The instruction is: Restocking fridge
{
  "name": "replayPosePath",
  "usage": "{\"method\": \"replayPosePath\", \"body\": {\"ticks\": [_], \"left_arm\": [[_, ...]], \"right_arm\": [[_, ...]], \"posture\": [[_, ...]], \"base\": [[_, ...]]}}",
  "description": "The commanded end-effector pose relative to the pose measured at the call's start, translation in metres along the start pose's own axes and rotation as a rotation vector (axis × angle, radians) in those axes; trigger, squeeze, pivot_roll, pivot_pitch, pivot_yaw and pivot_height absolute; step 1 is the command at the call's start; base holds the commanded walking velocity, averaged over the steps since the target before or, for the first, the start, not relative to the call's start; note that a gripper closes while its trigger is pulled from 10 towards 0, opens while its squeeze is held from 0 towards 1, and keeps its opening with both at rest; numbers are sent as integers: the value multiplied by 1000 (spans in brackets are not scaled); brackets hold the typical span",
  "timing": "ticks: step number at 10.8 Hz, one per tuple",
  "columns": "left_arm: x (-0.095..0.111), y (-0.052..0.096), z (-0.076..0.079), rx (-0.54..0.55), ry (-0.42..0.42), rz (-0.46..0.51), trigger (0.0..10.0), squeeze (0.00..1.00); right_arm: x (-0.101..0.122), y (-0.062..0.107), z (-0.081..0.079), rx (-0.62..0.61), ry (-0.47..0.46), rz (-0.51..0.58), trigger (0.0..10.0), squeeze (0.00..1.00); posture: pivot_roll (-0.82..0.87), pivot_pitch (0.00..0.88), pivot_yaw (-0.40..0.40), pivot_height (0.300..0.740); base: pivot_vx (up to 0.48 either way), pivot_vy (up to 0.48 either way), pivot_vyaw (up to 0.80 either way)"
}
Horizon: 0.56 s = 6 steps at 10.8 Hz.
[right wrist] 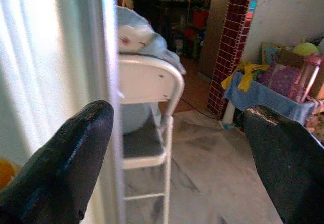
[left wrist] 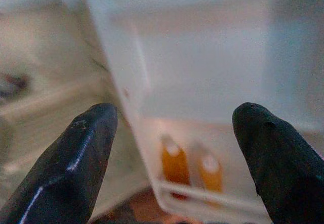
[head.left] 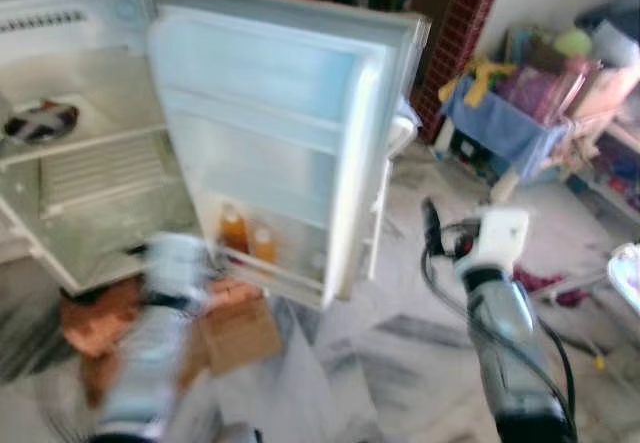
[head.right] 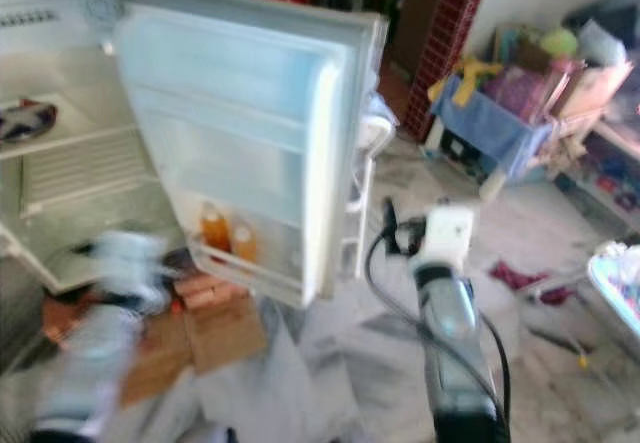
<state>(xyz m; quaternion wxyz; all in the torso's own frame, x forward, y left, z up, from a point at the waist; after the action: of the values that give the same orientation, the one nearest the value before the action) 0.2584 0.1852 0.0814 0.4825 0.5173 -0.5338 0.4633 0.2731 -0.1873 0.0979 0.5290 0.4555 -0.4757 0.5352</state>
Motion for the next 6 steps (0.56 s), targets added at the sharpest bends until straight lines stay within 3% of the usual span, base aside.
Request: {"method": "replayPosePath", "body": {"ticks": [1, 2, 3, 5, 6], "left_arm": [[7, 9, 3, 10, -4, 29, 10000, 0], [2, 29, 0, 28, -2, 1, 10000, 0], [-1, 35, 1, 28, -4, -10, 10000, 0], [-4, 34, 8, 7, -23, -7, 10000, 0], [0, 28, 6, 48, -26, -3, 10000, 0]], "right_arm": [[4, 10, 15, -30, 31, 13, 10000, 0], [-5, 30, 19, -23, 48, -31, 10000, 0], [-9, 38, 20, -19, 51, -49, 10000, 0], [-10, 37, 10, 24, 71, -55, 10000, 0], [-2, 29, 7, 42, 79, -25, 10000, 0]], "posture": [[50, 0, -11, 740], [55, 0, -14, 740], [55, 0, -14, 740], [53, 0, -17, 740], [53, 0, -19, 740]], "base": [[0, -480, 0], [0, -480, 0], [0, -480, 0], [0, -467, 0], [0, 0, 800]]}}
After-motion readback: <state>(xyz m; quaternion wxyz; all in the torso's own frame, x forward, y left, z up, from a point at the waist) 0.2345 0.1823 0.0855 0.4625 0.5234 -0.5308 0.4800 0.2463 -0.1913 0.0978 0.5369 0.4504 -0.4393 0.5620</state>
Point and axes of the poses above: a point about 5 cm out from each wrist's last joint towards the gripper, its own y axis pointing back from the gripper into the wrist, its own x axis along the axis of the wrist's last joint, z = x × y, the point moved 1 cm from there along -y, pointing out of the wrist towards the gripper, and after that the axes turned 6 degrees about y, right-handed, at the moved point
